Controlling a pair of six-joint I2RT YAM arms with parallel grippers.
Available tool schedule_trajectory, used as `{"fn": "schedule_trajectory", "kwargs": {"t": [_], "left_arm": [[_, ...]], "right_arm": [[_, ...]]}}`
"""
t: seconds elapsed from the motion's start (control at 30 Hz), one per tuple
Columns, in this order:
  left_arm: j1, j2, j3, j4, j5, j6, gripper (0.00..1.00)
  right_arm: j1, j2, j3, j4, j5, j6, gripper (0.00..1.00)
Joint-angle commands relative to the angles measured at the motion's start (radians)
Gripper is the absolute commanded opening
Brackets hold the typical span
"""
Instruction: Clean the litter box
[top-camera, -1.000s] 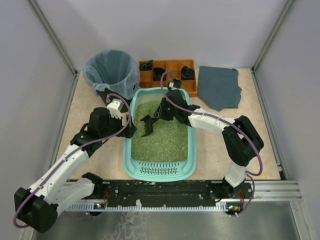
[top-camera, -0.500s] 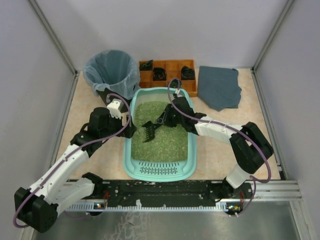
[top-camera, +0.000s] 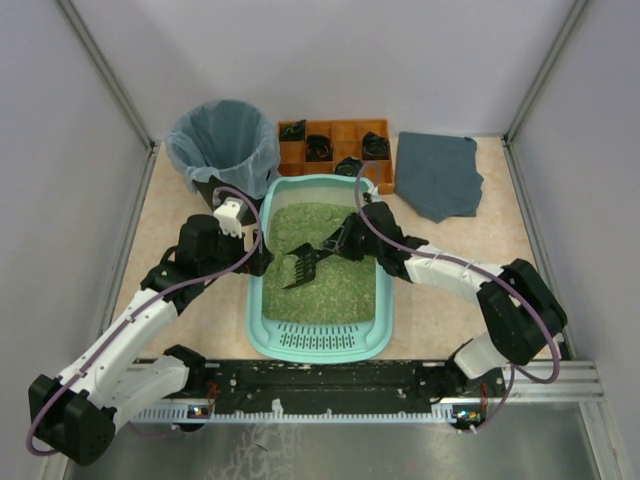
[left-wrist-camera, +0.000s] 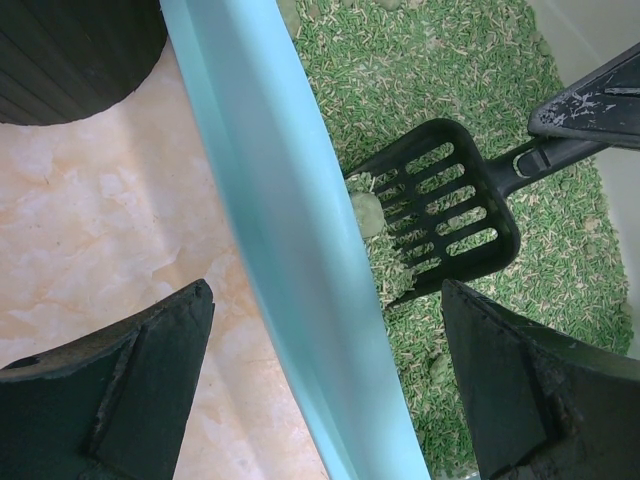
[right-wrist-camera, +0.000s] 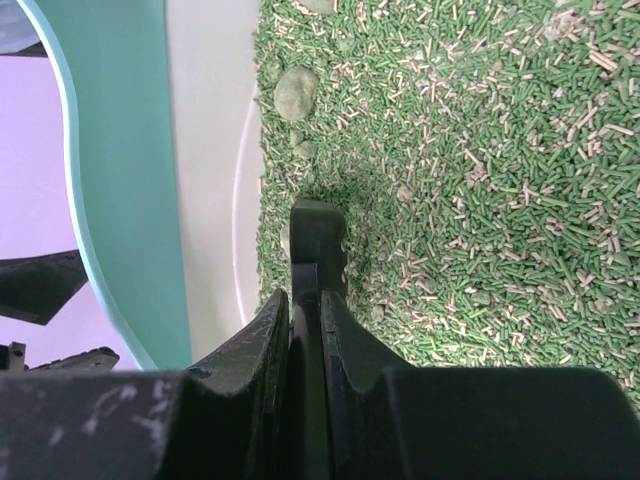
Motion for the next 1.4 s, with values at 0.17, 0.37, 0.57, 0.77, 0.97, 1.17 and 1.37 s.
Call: {"fn": "schedule_trajectory", "kwargs": {"t": [0.17,0.37,0.57,0.77,0.97,1.17,1.37], "left_arm": [[-0.003,-0.006,-0.007,0.025,0.014,0.014,1.00],[-0.003,-0.012,-0.009,0.025,0.008,0.013,1.00],[-0.003,-0.016,-0.009,0.025,0.005,0.013,1.00],[-0.004,-0.018,-0.009,0.025,0.003,0.013,1.00],[-0.003,-0.019,-0.010,0.023,-0.002,0.013,1.00],[-0.004,-0.021,-0.009,0.025,0.002,0.014,1.00],[-0.002,-0.015,-0.009,0.028,0.011,0.013,1.00]], "right_arm": [[-0.023,-0.089,-0.034,0.131,-0.015,0.061,0.00],[-0.036,-0.140,-0.053,0.140,-0.017,0.080,0.00],[-0.051,-0.204,-0.058,0.101,-0.011,0.084,0.00],[-0.080,-0.304,-0.096,0.066,-0.019,0.083,0.00],[-0.194,-0.439,-0.177,0.056,-0.143,0.088,0.00],[-0.291,-0.605,-0.302,0.071,-0.122,0.162,0.00],[-0.303,-0.586,-0.385,0.293,-0.243,0.275,0.00]]}}
